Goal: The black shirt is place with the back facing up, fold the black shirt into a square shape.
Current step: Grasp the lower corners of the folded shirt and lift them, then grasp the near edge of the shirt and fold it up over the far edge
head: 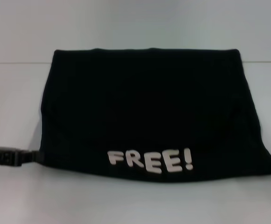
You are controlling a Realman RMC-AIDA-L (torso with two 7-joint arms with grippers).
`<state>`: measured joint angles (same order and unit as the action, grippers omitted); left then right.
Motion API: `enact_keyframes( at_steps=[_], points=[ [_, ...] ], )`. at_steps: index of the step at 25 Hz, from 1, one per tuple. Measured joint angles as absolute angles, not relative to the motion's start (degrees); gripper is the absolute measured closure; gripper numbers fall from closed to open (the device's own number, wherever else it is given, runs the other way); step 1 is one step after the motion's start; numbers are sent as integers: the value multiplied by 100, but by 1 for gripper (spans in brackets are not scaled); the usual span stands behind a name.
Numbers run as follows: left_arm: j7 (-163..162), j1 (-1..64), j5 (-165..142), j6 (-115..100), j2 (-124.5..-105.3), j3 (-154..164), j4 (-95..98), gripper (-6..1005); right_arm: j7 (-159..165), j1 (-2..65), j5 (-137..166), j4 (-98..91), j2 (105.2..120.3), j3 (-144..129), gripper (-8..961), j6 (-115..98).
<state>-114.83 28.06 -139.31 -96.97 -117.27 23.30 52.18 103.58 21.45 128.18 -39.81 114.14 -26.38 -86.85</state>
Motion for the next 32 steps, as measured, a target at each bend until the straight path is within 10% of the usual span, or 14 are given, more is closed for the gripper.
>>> enact_keyframes(
  at_steps=[20,32],
  points=[
    [-11034,2558,-14396,-11123,-11695,1842,5096,994,9615,1552,13086,-4014,11263,-2010,951,-10106],
    [-11336,3988,-14190,-9124,-11312,1862,4226,994,9817,2727,13027,-3935,11093,-1293,951,-9346]
  ],
)
